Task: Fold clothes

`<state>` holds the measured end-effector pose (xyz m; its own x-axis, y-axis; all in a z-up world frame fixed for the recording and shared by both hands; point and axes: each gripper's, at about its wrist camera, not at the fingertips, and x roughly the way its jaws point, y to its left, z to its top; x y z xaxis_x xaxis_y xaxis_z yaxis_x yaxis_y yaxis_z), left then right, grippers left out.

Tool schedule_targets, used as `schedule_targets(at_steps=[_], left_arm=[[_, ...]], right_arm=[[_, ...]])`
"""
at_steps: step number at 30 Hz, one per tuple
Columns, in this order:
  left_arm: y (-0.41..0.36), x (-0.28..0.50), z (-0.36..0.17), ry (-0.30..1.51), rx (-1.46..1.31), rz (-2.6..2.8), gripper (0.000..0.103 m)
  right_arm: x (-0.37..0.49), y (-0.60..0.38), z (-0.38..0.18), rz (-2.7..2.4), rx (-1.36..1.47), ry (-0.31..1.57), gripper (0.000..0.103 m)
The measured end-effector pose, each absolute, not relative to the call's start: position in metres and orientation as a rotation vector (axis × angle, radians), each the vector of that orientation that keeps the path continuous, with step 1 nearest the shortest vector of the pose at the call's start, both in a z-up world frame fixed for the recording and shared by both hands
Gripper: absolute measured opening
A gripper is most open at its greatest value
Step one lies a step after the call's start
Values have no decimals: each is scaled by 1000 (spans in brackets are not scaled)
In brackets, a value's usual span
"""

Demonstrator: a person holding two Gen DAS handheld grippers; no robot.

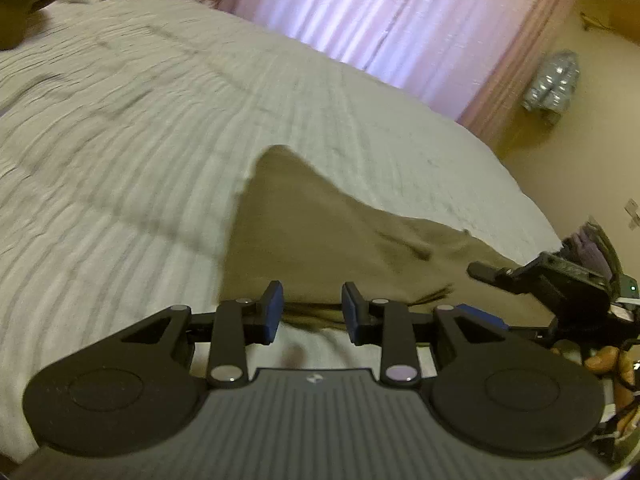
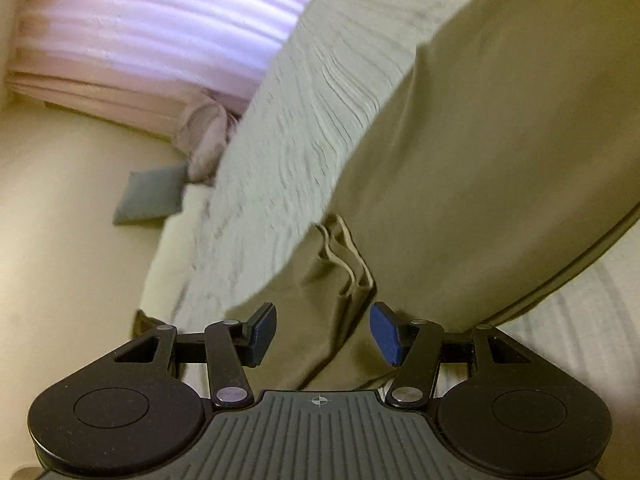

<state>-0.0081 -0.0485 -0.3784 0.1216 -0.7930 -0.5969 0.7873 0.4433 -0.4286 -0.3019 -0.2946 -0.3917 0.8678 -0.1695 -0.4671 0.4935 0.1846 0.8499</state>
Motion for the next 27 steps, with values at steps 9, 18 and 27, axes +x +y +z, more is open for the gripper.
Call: schedule_targets(at_steps=[9, 18, 27], left_arm=[[-47, 3, -372, 894, -71, -1158, 27], [-61, 6, -355, 872, -145, -1208, 26], [-125, -34, -367, 925, -73, -1334, 26]], right_arm=[[-268, -297, -408, -516, 1241, 341, 34], [-301, -276, -347, -587, 819, 93, 3], [-423, -298, -358, -1020, 780, 97, 3]])
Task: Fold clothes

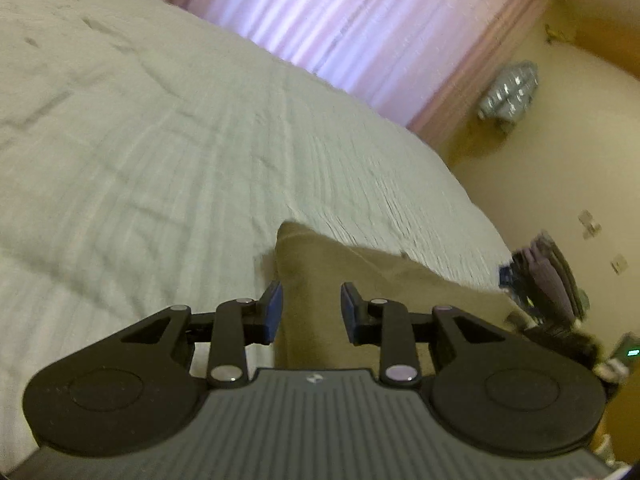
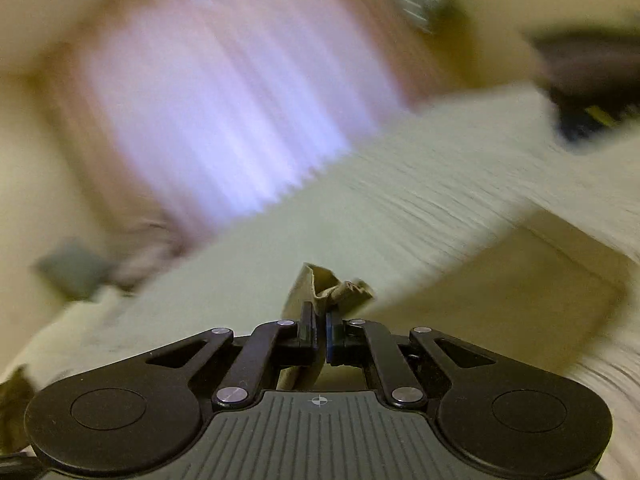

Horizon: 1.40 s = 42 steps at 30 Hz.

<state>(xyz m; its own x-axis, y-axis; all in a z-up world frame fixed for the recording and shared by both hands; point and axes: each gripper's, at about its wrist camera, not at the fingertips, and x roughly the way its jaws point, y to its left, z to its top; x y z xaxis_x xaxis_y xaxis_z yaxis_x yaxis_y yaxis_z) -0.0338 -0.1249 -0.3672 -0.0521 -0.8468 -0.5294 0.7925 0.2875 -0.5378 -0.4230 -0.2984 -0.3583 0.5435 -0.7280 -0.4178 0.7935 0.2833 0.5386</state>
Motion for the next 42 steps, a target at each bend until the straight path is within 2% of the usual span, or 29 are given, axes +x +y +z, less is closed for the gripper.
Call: schedule_targets(at_steps=[2, 4, 7, 8, 9, 10, 11, 13, 14, 15, 17, 20, 22, 26, 28, 36, 39, 42], left_arm=[[-136, -43, -372, 951, -45, -1340, 25], [-144, -50, -375, 971, -21, -1348, 25], [-147, -56, -374, 968, -5, -1350, 25], [-146, -56, -374, 966, -4, -1346, 25], [-146, -56, -373, 966, -5, -1342, 25], [-145, -57, -373, 967, -7, -1337, 25], [-146, -57, -373, 967, -5, -1333, 25], [-148, -58, -373, 967, 2, -1325, 25], [-149, -58, -372, 964, 5, -1324, 25], [-151, -58, -371, 961, 8, -1325, 25], [-153, -59, -369, 950, 13, -1329, 25], [-157, -61, -364, 925, 7, -1348, 25], [-164, -65, -366, 931, 13, -1357, 25], [-180, -77, -376, 966, 42, -1362, 25], [-185, -81, -380, 972, 56, -1367, 25], [-196, -88, -378, 956, 74, -1374, 25], [-201, -93, -385, 979, 92, -1376, 25], [-203, -98, -388, 976, 113, -1381, 25]], right_arm=[[-442, -316, -393, -1051, 963, 155, 3], [-459, -327, -416, -1026, 1141, 115, 3], [-467, -330, -417, -979, 1187, 51, 5], [-470, -333, -416, -967, 1201, 45, 11], [-472, -336, -416, -954, 1215, 38, 25], [-472, -338, -417, -946, 1228, 27, 32], [-469, -339, -419, -941, 1239, 10, 32], [-465, -342, -421, -929, 1233, 5, 31], [-464, -343, -418, -918, 1206, 19, 27], [-461, -343, -412, -917, 1152, 46, 3], [-452, -339, -391, -933, 968, 102, 4], [-446, -321, -349, -936, 618, 85, 3], [-454, -314, -337, -978, 496, 96, 3], [-485, -353, -390, -1159, 746, 333, 3], [-501, -358, -405, -1150, 836, 288, 3], [-483, -343, -352, -1159, 483, 135, 3], [-501, -366, -387, -1295, 640, 254, 3], [-514, -370, -396, -1271, 695, 206, 3]])
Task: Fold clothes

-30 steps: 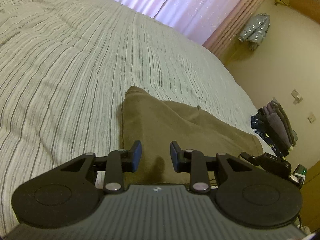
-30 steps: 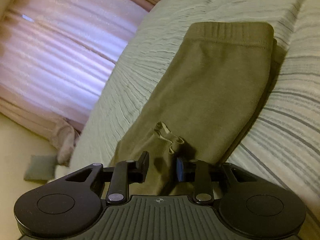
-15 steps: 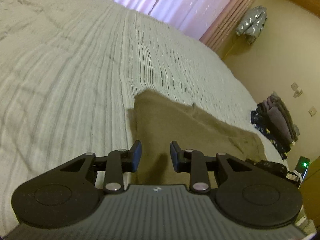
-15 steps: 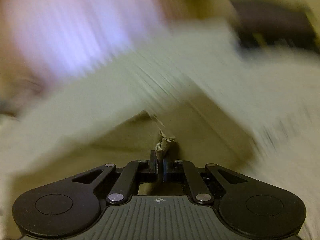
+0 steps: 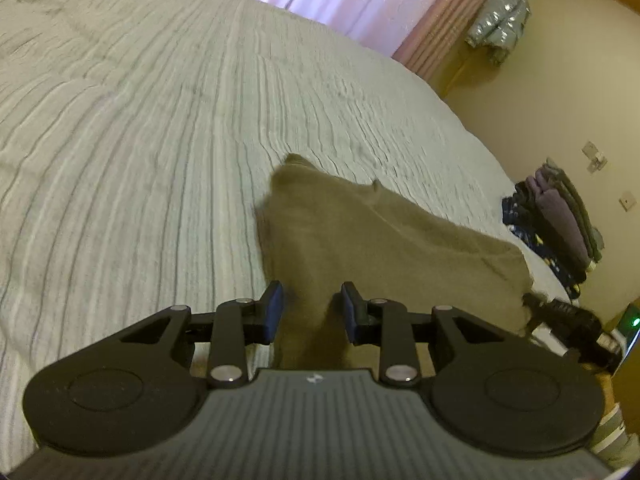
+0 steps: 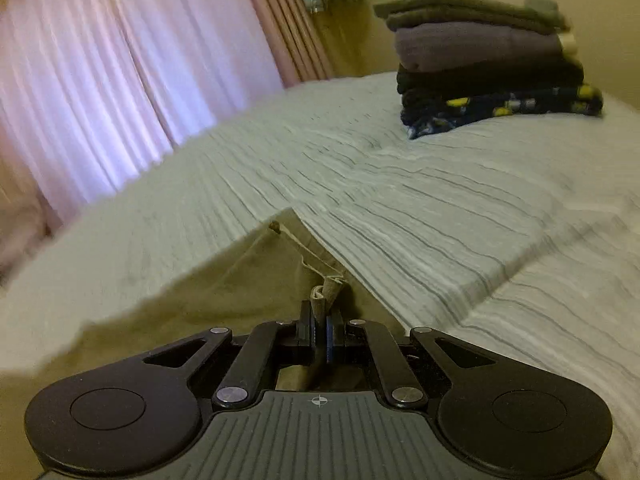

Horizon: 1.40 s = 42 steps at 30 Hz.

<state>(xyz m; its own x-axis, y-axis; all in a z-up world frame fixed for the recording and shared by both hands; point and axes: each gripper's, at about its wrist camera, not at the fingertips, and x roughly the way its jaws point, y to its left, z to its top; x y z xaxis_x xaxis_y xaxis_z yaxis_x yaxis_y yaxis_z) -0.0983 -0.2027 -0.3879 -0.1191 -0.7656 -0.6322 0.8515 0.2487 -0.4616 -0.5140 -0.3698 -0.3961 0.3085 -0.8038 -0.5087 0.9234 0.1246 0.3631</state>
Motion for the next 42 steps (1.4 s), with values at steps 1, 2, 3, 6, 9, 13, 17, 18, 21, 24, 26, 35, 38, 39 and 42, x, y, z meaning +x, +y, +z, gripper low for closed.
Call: schedule_targets(at_steps=[1, 2, 3, 6, 9, 13, 17, 18, 21, 24, 26, 35, 38, 39, 42], left_arm=[[-203, -99, -388, 972, 117, -1380, 25], [-204, -99, -387, 970, 117, -1379, 25], [-204, -99, -387, 968, 116, -1378, 25], [-204, -101, -386, 962, 121, -1373, 25], [-203, -101, -382, 940, 144, -1356, 25], [-205, -101, -369, 881, 159, -1360, 22], [-228, -111, -359, 814, 219, -1430, 10], [-236, -115, -358, 797, 238, -1453, 10], [-265, -120, -368, 759, 312, -1479, 8], [-293, -111, -391, 747, 370, -1450, 5], [-305, -99, -409, 760, 362, -1427, 3], [-292, -82, -404, 762, 263, -1376, 3], [-264, -85, -382, 774, 230, -1375, 3], [-253, -92, -377, 766, 237, -1397, 3], [-227, -119, -370, 756, 270, -1481, 3]], right_arm=[[-513, -368, -392, -1261, 670, 200, 3], [-512, -366, -389, -1251, 649, 189, 4], [-512, -365, -388, -1243, 639, 178, 4], [-516, -368, -395, -1276, 663, 212, 4], [-517, -365, -388, -1295, 643, 272, 4], [-508, -352, -368, -1412, 515, 309, 54], [-479, -345, -350, -1274, 410, 332, 53], [-468, -348, -350, -1213, 406, 359, 46], [-438, -366, -364, -1154, 364, 452, 37], [-425, -395, -384, -1193, 347, 528, 37], [-427, -407, -397, -1204, 350, 548, 35], [-470, -411, -397, -1202, 509, 387, 31], [-491, -397, -377, -1260, 563, 313, 31], [-494, -390, -373, -1255, 563, 308, 31], [-490, -357, -364, -1167, 505, 352, 31]])
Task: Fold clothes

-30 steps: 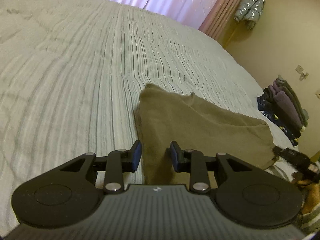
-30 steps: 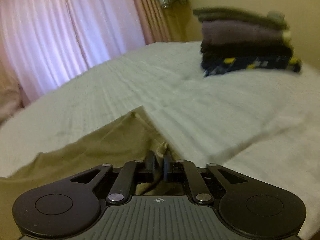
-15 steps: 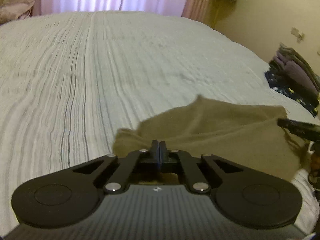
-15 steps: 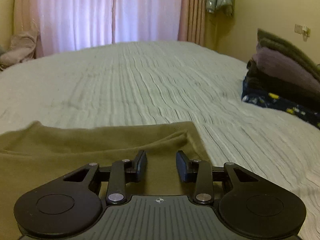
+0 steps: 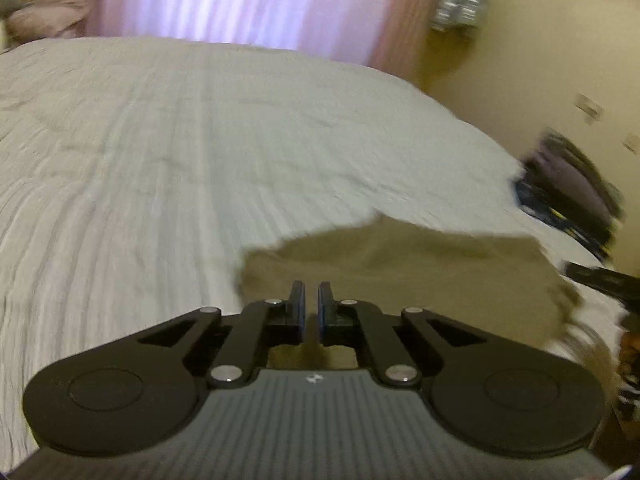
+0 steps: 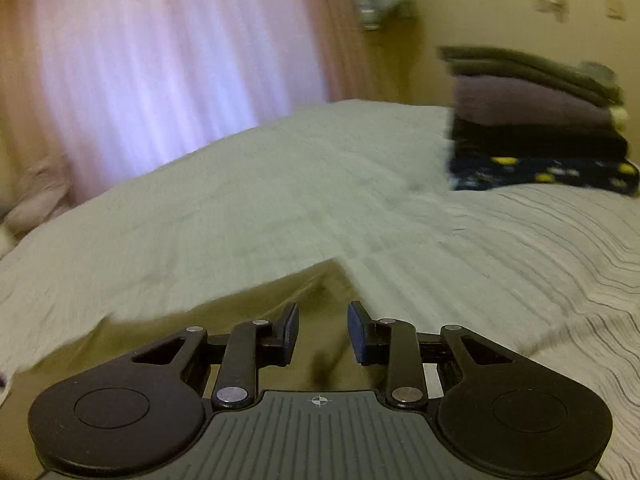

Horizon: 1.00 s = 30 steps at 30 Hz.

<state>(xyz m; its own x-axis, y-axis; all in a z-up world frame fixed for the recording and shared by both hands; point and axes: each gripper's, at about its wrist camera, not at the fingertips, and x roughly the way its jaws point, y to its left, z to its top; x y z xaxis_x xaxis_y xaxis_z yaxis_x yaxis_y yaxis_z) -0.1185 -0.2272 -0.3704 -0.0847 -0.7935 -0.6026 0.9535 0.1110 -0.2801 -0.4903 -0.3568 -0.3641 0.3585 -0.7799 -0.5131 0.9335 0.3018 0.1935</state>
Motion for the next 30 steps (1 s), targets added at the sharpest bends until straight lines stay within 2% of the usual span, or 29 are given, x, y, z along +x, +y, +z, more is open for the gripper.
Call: schedule_targets(at_steps=[4, 6, 9, 12, 14, 18, 22, 24, 26, 27, 28, 30], left_arm=[[-217, -135, -397, 791, 344, -1441, 3], [-211, -128, -400, 862, 270, -1406, 3], [-197, -123, -386, 885, 169, -1370, 3], [-188, -133, -374, 825, 183, -1389, 3], [-188, -140, -379, 850, 217, -1407, 4], [-185, -142, -393, 943, 247, -1332, 3], [-170, -147, -376, 916, 266, -1284, 3], [-164, -148, -371, 920, 273, -1249, 7], [-157, -151, -367, 947, 278, -1217, 12], [-153, -153, -366, 963, 283, -1204, 15], [-149, -155, -364, 979, 290, -1191, 21], [-142, -162, -361, 987, 300, -1185, 23]], right_arm=[[-476, -339, -383, -1144, 416, 498, 31], [-474, -342, -395, -1172, 412, 562, 31], [-475, -336, -378, -1235, 420, 544, 31], [-472, -321, -363, -1234, 375, 496, 31], [-469, -314, -364, -1178, 402, 470, 31], [-463, -326, -389, -1196, 550, 599, 31], [-466, -303, -369, -1191, 609, 563, 31], [-468, -289, -360, -1169, 633, 542, 31], [-467, -277, -358, -1150, 660, 559, 35], [-466, -271, -358, -1147, 672, 570, 46], [-466, -264, -359, -1147, 679, 576, 52], [-466, -251, -359, -1145, 684, 585, 53]])
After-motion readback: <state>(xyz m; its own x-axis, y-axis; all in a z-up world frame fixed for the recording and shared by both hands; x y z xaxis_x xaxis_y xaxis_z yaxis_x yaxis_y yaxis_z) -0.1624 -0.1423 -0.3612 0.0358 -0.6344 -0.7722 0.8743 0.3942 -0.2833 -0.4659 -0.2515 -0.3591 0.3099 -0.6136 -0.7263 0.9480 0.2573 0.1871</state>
